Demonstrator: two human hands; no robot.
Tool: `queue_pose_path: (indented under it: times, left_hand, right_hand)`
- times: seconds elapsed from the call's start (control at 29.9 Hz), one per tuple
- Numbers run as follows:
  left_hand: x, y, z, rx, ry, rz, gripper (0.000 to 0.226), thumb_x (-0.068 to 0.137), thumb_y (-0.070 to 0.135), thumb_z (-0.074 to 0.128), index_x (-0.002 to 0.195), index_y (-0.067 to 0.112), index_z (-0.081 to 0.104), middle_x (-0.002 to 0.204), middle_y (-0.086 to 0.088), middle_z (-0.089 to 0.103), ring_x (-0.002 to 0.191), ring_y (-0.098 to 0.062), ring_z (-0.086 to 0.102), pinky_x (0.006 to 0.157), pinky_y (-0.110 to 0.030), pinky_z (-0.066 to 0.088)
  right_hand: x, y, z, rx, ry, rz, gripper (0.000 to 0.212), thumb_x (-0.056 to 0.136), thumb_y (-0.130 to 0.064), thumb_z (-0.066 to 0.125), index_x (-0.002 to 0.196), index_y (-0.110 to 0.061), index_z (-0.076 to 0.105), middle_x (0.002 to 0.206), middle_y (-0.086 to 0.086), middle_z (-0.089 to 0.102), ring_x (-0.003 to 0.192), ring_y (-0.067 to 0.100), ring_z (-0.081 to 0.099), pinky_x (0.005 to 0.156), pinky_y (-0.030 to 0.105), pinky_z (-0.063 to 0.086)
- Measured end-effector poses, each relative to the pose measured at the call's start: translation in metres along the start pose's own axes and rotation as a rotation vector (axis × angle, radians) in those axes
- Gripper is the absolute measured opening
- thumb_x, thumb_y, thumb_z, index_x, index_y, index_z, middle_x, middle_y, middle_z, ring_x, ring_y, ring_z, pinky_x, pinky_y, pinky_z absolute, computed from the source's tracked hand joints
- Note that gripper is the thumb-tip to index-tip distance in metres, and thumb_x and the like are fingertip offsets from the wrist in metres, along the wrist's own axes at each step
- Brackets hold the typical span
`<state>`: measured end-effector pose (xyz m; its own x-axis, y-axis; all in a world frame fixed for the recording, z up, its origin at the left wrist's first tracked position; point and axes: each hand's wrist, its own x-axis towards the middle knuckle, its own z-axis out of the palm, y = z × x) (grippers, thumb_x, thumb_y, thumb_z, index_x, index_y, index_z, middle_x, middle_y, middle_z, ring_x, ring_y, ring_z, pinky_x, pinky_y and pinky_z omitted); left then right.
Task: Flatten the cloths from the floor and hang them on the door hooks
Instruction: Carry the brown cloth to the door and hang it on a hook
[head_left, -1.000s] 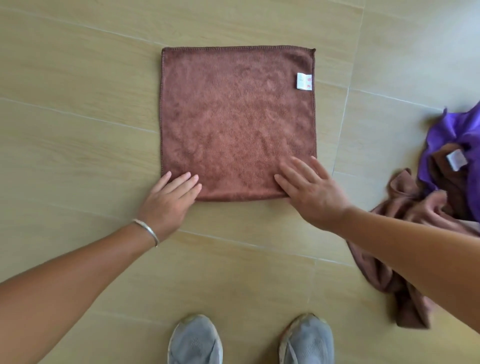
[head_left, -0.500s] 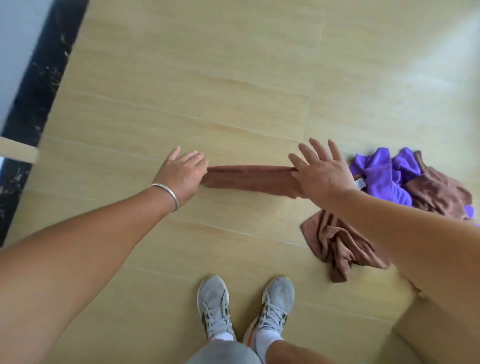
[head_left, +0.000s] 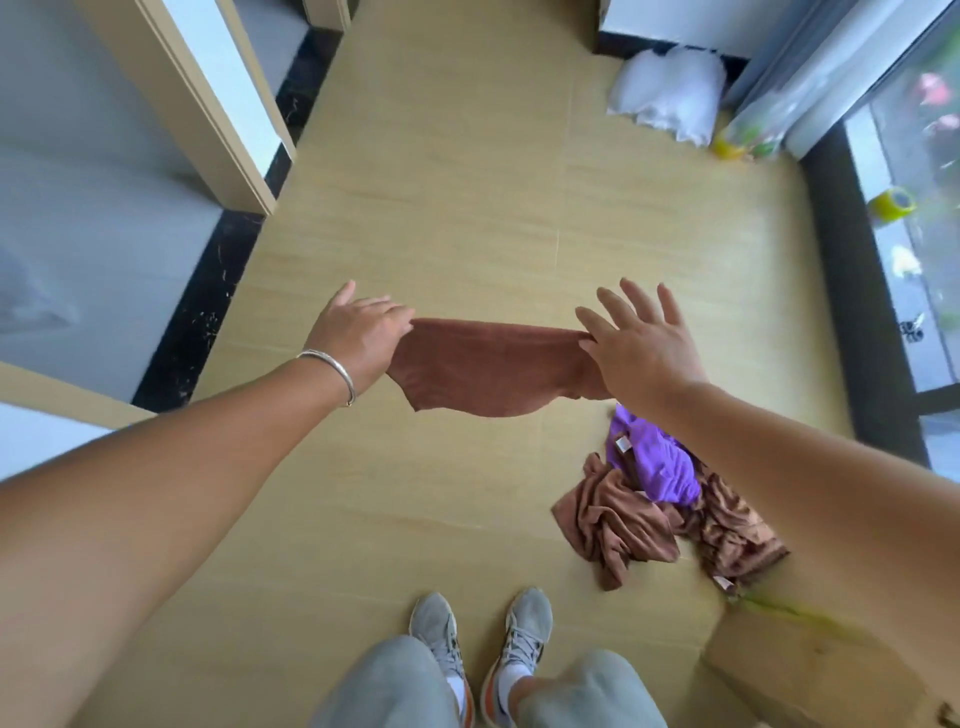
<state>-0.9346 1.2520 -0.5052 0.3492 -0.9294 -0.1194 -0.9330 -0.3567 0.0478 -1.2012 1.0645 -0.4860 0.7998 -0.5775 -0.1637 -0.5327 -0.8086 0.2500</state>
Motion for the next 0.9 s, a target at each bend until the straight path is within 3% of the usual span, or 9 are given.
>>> queue_pose_path:
  times: [0.3,0.47,0.74,0.9]
  left_hand:
    - [0.012,-0.009,-0.238,0.11,0.274,0.032,0.029,0.102,0.024,0.035,0.111,0.016,0.062,0.112,-0.002,0.068,0.126,-0.019,0.051,0.115,-0.044,0.013]
    - [0.013,-0.016,-0.347,0.199,0.408,-0.01,0.029,0.102,0.025,0.034,0.101,0.02,0.063,0.104,0.004,0.07,0.129,-0.016,0.047,0.114,-0.051,0.003]
    - [-0.017,-0.006,-0.488,0.333,0.502,-0.079,0.03,0.103,0.024,0.031,0.103,0.029,0.06,0.107,0.014,0.065,0.121,-0.009,0.049,0.115,-0.055,0.01]
    - [-0.035,-0.004,-0.548,0.355,0.571,-0.113,0.028,0.103,0.022,0.029,0.095,0.032,0.055,0.091,0.017,0.053,0.108,-0.007,0.051,0.11,-0.053,0.019]
  right_hand:
    - [-0.002,0.07,-0.226,-0.061,0.288,0.067,0.049,0.098,-0.047,0.022,0.138,-0.031,0.045,0.153,0.001,0.033,0.147,0.024,0.013,0.118,0.051,0.002]
    - [-0.007,0.099,-0.332,-0.115,0.392,0.074,0.058,0.094,-0.053,0.011,0.132,-0.035,0.052,0.15,-0.002,0.039,0.147,0.022,0.013,0.118,0.051,0.003]
    - [-0.028,0.118,-0.447,-0.111,0.514,0.106,0.051,0.099,-0.051,0.016,0.133,-0.037,0.051,0.151,-0.005,0.037,0.148,0.019,0.009,0.118,0.049,0.001]
    - [-0.033,0.12,-0.498,0.0,0.61,0.138,0.044,0.101,-0.05,0.021,0.131,-0.04,0.051,0.148,-0.005,0.041,0.147,0.016,0.009,0.118,0.048,0.003]
